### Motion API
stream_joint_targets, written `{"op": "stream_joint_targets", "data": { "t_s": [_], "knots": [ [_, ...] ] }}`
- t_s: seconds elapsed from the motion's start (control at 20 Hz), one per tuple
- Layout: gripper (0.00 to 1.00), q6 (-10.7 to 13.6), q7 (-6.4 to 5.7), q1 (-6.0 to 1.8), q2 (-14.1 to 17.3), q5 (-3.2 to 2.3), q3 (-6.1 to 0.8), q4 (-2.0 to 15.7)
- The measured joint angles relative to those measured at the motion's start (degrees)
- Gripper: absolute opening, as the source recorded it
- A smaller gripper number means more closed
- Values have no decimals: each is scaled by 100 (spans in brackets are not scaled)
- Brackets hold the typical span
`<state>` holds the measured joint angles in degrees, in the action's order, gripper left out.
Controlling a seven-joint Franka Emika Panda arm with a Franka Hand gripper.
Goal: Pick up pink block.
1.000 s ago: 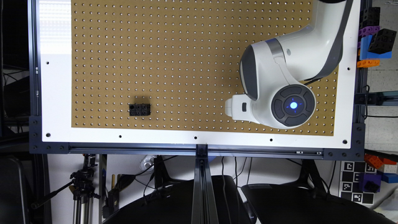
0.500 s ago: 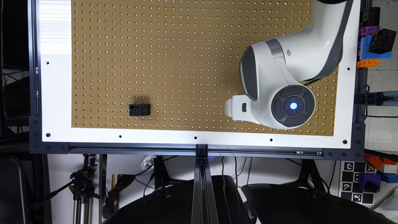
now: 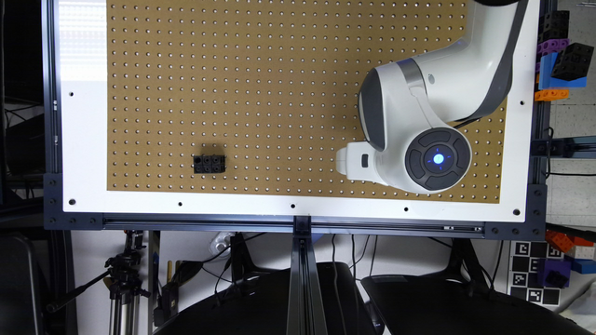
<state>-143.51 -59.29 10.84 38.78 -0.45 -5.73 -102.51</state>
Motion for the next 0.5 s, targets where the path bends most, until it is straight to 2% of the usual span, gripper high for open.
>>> {"op": "stream_joint_targets", "data": {
  "t_s": [0.35, 0.5],
  "knots": [
    [0, 9, 0, -2, -24, 0, 12, -1],
    [0, 142, 0, -8, -142, 0, 21, -2]
  ]
}}
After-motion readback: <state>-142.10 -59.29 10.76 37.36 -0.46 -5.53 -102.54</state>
